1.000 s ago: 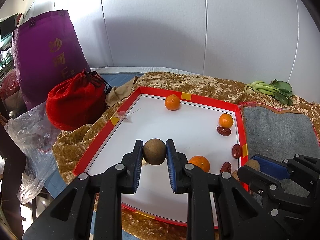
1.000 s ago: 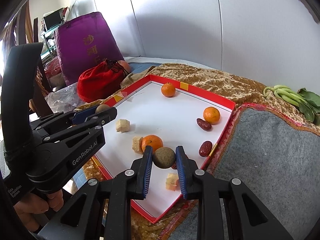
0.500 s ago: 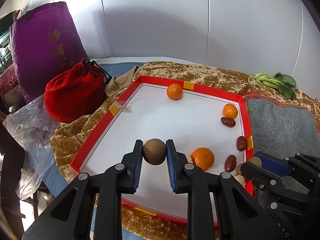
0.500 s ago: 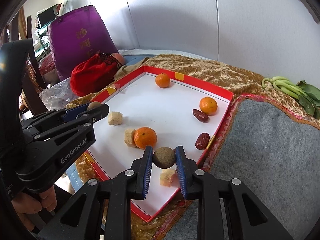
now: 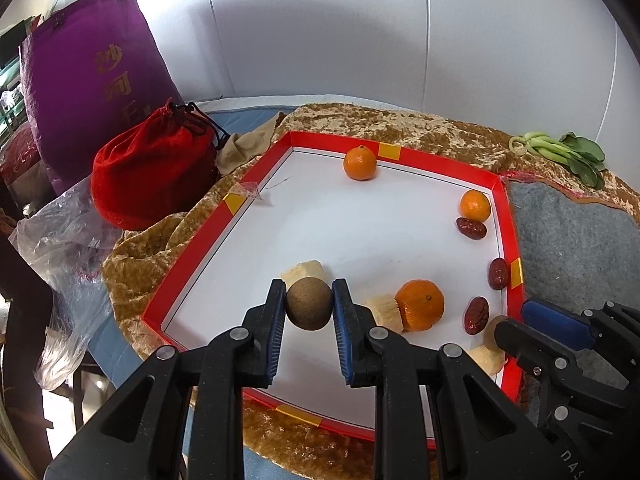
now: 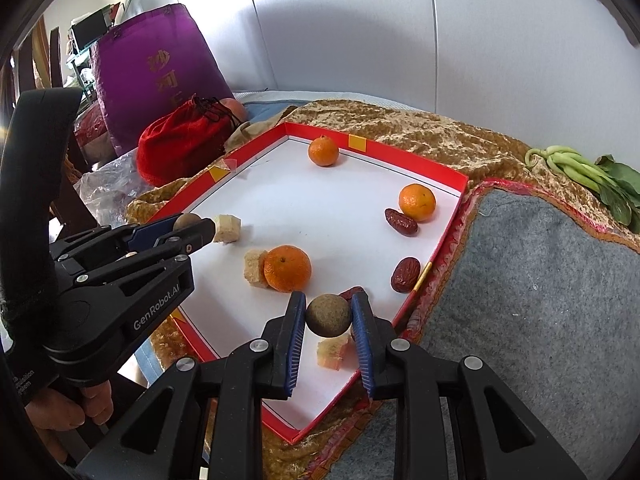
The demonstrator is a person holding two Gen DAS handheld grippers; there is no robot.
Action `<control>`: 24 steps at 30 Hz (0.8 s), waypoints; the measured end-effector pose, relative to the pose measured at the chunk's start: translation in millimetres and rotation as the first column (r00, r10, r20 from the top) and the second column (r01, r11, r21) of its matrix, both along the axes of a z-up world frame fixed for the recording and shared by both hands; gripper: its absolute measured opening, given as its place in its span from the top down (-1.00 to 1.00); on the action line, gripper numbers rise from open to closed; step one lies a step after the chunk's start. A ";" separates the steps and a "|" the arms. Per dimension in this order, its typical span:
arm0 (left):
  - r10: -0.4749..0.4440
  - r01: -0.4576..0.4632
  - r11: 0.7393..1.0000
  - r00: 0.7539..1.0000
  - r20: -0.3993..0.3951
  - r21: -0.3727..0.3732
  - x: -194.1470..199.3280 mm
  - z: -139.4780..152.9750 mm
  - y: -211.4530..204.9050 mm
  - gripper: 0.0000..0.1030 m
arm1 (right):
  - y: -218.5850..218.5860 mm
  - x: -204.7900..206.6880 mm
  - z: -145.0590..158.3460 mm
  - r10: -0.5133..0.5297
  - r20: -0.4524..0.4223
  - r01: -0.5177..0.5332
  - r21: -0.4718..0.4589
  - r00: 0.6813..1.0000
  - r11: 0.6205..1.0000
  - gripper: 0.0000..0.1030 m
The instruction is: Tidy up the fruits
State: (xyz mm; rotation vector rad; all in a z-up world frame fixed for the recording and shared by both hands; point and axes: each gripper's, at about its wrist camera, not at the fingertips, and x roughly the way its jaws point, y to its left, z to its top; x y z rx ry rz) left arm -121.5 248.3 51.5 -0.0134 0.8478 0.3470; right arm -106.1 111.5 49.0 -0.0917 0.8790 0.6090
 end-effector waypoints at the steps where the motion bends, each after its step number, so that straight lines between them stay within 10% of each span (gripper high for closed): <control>1: 0.003 -0.003 1.000 1.000 0.000 0.001 0.1 0.0 0.5 0.59 | -0.3 0.2 0.2 -0.002 -0.002 0.002 0.002 1.000 1.000 0.48; 20: 0.059 -0.078 0.988 0.988 0.143 0.133 -11.9 28.1 -5.1 -0.61 | -14.9 1.6 18.7 -0.063 0.039 0.060 0.054 0.997 0.997 0.34; 24: 0.066 -0.089 0.985 0.987 0.146 0.151 -14.2 34.3 -7.8 -0.61 | -23.0 -1.4 28.9 -0.085 0.067 0.080 0.070 0.994 0.994 0.10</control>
